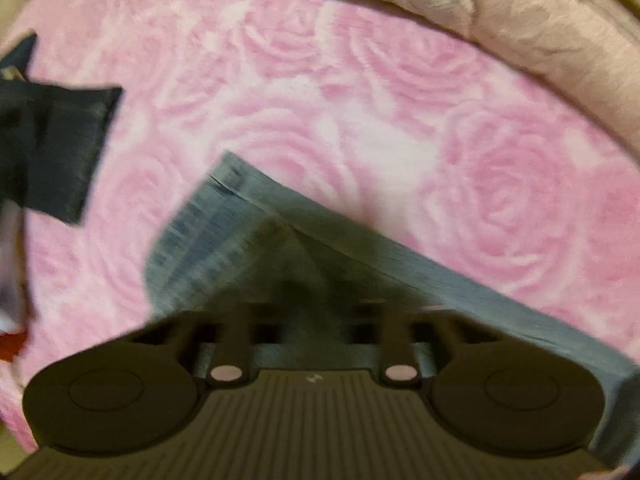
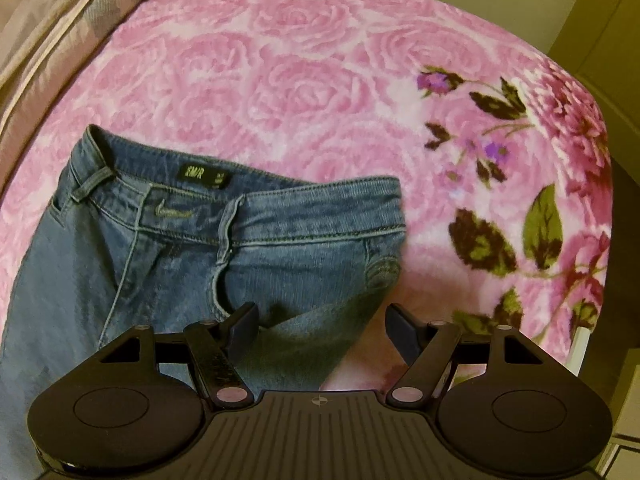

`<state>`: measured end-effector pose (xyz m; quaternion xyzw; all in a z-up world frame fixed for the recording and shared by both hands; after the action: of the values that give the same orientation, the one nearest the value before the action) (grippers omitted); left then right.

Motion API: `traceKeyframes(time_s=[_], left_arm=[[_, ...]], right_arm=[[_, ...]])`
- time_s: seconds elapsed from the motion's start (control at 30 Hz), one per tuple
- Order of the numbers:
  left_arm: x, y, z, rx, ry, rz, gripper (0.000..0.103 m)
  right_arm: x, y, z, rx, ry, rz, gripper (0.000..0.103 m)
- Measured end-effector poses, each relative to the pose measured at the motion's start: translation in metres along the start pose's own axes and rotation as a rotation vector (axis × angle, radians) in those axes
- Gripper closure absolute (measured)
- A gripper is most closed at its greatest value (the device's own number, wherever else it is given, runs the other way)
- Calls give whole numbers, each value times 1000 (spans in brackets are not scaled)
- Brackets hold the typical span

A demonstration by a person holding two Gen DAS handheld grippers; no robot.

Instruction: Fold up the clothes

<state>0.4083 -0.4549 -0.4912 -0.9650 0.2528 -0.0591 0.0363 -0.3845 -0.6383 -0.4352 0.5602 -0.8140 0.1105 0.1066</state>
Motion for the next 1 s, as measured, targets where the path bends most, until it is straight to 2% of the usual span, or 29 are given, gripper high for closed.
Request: traceKeyframes(time_s=[0.1,0.27,0.5,0.57,0.63,0.67,0.7,0.77,0.83,0.9,0.93,1.0], left_arm=[[-11,-2,-11,-45,43,12,102],[-56,-49,-58,-178,123,-34,102],[-165,-184,-157,-373,286,-211,102],[-212,-224,-168,-331,295,-273,102],[-263,-257,-156,-253,241,-337,102],[-286,-270,-141,-227,190,-372,103],[-307,-279,-125,-206,139,-406,102],[-338,-285,-100,-195,89,-472,102],[-357,-281,-86,-197,76,-507,102],[-363,-272,-84,-213,100,-507,86],[-364,-270,-86,-231,118,-511,81],[-366,-272,-88,-257,152,-539,64]], right_arm=[[-1,-1,1,5,-4,-13,30],[0,5,-2,28,-1,-22,30],[-3,22,-10,75,-16,1,30],[-7,28,-15,101,-18,3,30],[-12,37,-18,116,-30,12,30],[-15,42,-19,122,-39,18,30],[-18,47,-19,134,-49,31,30],[-23,60,-19,155,-70,78,30],[-26,72,-21,182,-85,136,30],[-24,82,-25,199,-76,167,30],[-23,85,-27,202,-70,168,26],[-21,88,-30,202,-50,153,9]])
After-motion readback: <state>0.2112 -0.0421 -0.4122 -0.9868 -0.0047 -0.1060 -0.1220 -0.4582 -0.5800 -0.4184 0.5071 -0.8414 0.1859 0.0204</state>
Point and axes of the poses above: each gripper's, at about its wrist camera, not at the fingertips, and z roughly the way its jaws point, y to its right, x to its top, the point moved 6 cm from there along z, roughly the way its jaws point, and after that the axes turned 1 degree about y, right-handed, at the moved point
